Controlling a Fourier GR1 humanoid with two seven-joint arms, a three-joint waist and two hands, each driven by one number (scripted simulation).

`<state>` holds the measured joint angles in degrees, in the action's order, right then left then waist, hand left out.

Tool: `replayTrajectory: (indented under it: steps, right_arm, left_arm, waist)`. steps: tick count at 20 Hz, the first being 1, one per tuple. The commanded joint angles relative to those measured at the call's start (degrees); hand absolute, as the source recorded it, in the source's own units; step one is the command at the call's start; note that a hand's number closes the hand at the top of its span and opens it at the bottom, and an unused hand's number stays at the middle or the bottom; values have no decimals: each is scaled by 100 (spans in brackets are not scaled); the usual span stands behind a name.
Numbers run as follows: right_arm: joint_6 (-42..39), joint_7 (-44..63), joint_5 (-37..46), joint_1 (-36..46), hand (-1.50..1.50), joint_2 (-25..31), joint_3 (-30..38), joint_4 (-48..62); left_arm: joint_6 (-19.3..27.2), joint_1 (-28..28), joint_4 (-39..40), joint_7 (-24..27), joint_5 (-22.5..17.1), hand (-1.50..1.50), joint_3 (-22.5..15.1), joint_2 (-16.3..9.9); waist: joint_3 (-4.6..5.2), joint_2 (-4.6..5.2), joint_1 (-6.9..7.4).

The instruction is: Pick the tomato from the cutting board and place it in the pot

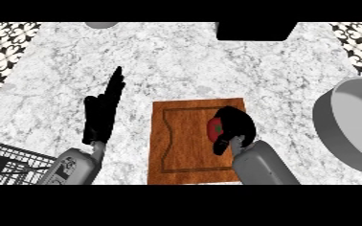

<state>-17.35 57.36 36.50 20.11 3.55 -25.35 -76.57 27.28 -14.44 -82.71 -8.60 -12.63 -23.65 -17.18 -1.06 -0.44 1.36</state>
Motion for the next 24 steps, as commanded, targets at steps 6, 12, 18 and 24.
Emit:
replayTrajectory:
  steps: [6,12,18,24]
  right_arm:
    - [-123,41,101,-104,150,-153,-140,164]
    - [-580,-1434,70,-694,150,732,-716,-855]
    - [-498,-3049,448,-1315,150,2300,-1363,-2360]
    - [555,-3856,930,-1701,150,3608,-625,-3860]
  left_arm:
    - [-451,674,101,104,32,0,544,-1318]
    - [-144,586,250,-15,192,0,513,-1158]
    - [149,737,219,-89,286,0,340,-932]
    - [151,1023,104,-98,304,0,555,-1063]
  waist:
    - [107,26,98]
    - [96,-64,-96]
    - [87,-207,-328]
    - [86,-201,-527]
